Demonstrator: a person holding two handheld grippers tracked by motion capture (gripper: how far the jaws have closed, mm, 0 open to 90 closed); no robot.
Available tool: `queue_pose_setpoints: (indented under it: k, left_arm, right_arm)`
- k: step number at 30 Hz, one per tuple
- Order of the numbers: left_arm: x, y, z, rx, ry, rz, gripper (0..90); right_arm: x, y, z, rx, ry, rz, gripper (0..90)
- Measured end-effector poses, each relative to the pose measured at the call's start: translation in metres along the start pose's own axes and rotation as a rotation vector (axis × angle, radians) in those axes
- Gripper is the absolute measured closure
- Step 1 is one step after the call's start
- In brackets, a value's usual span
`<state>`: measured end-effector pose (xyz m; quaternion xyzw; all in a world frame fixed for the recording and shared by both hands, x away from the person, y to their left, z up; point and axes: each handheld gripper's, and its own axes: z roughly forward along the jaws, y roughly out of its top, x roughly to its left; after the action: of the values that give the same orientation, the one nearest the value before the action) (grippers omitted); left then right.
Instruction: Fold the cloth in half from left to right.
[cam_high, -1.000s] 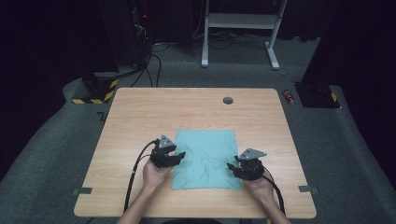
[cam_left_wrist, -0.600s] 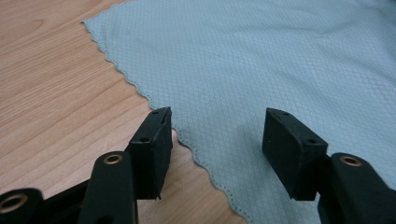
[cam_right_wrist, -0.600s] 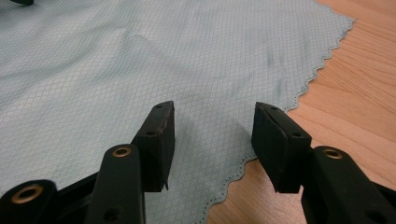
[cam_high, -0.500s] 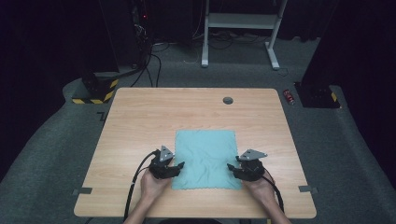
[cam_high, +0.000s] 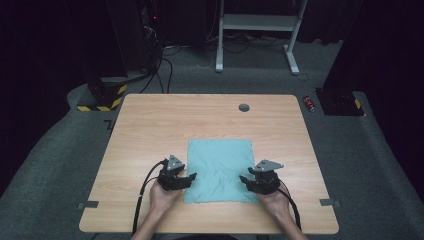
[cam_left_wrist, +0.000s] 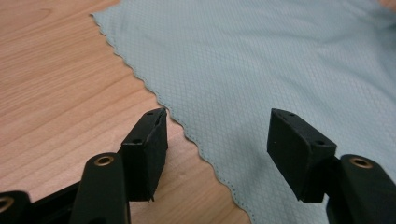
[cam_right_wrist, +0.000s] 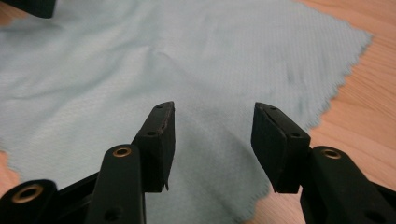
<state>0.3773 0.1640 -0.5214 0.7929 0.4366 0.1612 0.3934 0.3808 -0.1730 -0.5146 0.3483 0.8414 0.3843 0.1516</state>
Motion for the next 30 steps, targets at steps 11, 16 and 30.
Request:
queue_pose_setpoints:
  k: [11, 16, 30]
  left_arm:
    - [0.023, 0.023, 0.004, 0.008, 0.007, -0.037, 39.5]
    - [0.035, 0.036, 0.011, 0.007, 0.027, -0.064, 39.5]
    - [0.057, 0.061, 0.049, 0.034, 0.071, -0.115, 42.1]
  right_arm:
    - [0.024, 0.017, 0.014, -0.039, 0.082, -0.035, 53.1]
    - [0.036, 0.025, 0.023, -0.022, 0.122, -0.063, 54.8]
    - [0.089, 0.044, 0.044, -0.029, 0.243, -0.159, 63.8]
